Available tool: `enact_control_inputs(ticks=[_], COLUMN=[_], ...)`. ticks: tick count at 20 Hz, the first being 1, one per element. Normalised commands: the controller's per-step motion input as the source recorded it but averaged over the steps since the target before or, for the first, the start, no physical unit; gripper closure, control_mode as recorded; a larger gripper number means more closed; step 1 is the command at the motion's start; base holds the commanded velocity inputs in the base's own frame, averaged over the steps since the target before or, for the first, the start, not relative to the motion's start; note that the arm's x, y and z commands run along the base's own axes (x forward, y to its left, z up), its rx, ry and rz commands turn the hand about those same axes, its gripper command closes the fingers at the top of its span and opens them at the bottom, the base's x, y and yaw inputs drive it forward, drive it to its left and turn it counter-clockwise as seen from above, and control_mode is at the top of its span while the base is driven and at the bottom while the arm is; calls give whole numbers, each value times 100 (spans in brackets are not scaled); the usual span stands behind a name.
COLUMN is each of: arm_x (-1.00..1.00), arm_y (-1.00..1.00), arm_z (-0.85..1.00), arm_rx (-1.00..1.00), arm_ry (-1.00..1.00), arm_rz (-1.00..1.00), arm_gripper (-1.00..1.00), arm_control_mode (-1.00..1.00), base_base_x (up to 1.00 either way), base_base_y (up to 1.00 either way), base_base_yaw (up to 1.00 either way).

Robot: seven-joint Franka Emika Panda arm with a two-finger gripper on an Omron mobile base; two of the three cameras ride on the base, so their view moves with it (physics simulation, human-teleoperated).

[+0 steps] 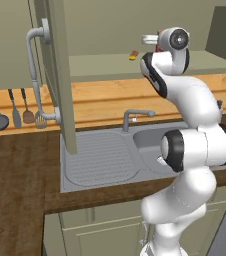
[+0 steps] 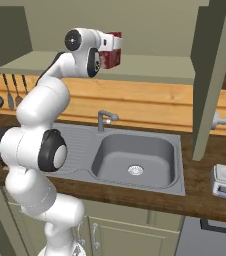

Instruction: Pick the cereal and place it on the digital scale for weighing, and close the cabinet.

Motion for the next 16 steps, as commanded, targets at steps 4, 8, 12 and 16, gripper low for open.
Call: enact_control_inputs(ticks=[4, 8, 12, 16], arm_x=[24, 4, -18, -63], arm_y=[-8, -17, -6, -23], arm_z=[0, 0, 0, 13], arm_rx=[0, 0, 0, 6], arm_ry=[0, 0, -17, -38], arm_rz=[0, 0, 0, 0], arm_gripper=[100, 100, 100, 100], arm_control_mode=[-100, -100, -100, -100], base_base_x=[0, 0, 0, 0], base_base_y=[0, 0, 0, 0], base_base_yaw=[0, 0, 0, 0])
